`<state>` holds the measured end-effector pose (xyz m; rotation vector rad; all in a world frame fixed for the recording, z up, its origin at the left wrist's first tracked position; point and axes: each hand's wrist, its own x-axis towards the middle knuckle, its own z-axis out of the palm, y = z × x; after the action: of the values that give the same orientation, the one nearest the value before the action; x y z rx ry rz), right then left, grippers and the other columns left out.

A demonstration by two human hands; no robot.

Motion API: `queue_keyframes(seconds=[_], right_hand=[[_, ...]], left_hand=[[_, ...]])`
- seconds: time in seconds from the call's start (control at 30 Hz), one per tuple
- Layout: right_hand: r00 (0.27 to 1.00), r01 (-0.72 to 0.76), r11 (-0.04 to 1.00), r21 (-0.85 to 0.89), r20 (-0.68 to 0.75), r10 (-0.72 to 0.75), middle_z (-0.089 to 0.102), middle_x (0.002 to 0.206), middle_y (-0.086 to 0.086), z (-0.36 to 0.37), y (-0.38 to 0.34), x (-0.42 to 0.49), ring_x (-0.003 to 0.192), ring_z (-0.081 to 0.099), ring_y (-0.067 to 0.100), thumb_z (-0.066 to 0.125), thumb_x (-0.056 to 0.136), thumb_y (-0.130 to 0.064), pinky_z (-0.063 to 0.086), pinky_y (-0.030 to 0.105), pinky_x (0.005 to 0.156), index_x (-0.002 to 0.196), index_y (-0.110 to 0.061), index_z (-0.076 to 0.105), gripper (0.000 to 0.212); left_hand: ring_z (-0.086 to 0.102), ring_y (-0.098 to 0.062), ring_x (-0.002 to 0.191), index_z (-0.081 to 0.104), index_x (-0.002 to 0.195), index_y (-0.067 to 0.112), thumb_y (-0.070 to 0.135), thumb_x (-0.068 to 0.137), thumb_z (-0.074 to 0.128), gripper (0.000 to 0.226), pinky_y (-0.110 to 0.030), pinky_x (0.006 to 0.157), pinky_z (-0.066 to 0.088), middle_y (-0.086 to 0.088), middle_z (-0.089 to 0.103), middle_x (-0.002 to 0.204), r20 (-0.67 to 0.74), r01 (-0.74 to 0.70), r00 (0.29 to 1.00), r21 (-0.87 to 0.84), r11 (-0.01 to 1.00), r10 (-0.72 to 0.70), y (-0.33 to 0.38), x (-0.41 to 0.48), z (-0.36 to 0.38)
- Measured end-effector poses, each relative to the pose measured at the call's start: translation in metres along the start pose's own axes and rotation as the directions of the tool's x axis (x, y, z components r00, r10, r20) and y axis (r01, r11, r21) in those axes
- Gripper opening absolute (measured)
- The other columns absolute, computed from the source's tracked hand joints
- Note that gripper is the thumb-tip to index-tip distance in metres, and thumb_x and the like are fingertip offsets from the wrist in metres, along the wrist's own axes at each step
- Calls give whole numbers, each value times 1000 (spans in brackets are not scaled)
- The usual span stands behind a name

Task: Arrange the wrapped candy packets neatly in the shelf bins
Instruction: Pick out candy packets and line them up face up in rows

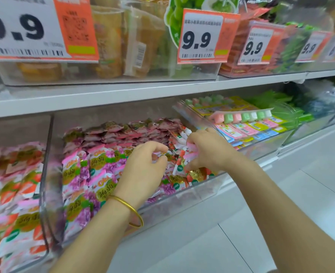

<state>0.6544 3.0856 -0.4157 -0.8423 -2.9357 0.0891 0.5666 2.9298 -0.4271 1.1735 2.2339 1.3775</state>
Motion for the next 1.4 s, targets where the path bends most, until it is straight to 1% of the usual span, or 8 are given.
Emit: queue_keyframes(seconds=[0.2,0.33,0.5,0.7,0.9,0.97,1.1,1.4], right_hand=[[979,142,823,549,-200,-36,58,73,-11,-13,1,-10,73,56,12,78,73,-13,45,24,65,73,-21,60,20],[982,162,507,847,-190,2,66,71,-5,-24,-17,-15,64,61,5,72,78,-4,52,20,61,83,-12,68,10],[987,160,281,946,-149,-63,72,75,2,-19,-45,-11,66,64,11,68,78,2,52,21,60,90,-10,70,17],[968,203,103,974,-183,-173,69,75,5,-25,-100,-12,64,63,14,80,61,-50,52,23,55,91,-21,73,42],[963,209,127,970,-182,-196,70,70,-1,-17,-165,-14,58,64,6,66,67,-61,46,12,46,99,-8,67,61],[964,219,132,967,-193,-183,70,69,0,-13,-181,-14,56,64,6,69,48,-76,45,12,44,93,-14,67,76],[972,197,117,973,-178,-156,69,65,-2,-8,-200,-11,52,62,4,62,77,-56,45,12,42,99,-5,65,55],[978,169,209,963,-139,-154,62,76,11,4,-204,-2,49,60,3,44,98,-14,43,12,41,92,-11,63,20]], left_hand=[[52,-6,102,54,117,22,17,89,58,29,-25,88,46,6,54,119,-24,-17,1000,-73,997,15,3,-2,-3],[47,0,109,47,129,24,27,83,66,49,-16,90,40,15,50,118,-35,-72,997,-57,996,70,5,-6,-8],[56,-2,82,57,106,22,28,80,69,30,-17,70,48,12,58,91,-22,-71,997,-30,997,70,9,-16,-30],[62,-14,79,59,98,15,18,78,71,23,-34,74,54,2,63,87,-186,-13,982,-197,980,-25,8,-53,-83],[56,-7,81,53,101,16,12,84,65,21,-23,77,48,6,58,90,-394,96,894,-296,950,-213,-38,-123,-155],[51,-9,78,49,95,17,9,84,64,21,-25,74,45,6,50,85,-502,150,826,-242,959,-256,-63,-140,-181],[48,-14,88,38,119,16,3,84,61,44,-36,86,46,6,48,94,-640,285,683,-210,935,-352,-106,-166,-225],[53,-29,87,45,100,21,23,88,56,16,-33,78,44,-6,55,87,-362,622,779,348,701,-512,-133,-157,-238]])
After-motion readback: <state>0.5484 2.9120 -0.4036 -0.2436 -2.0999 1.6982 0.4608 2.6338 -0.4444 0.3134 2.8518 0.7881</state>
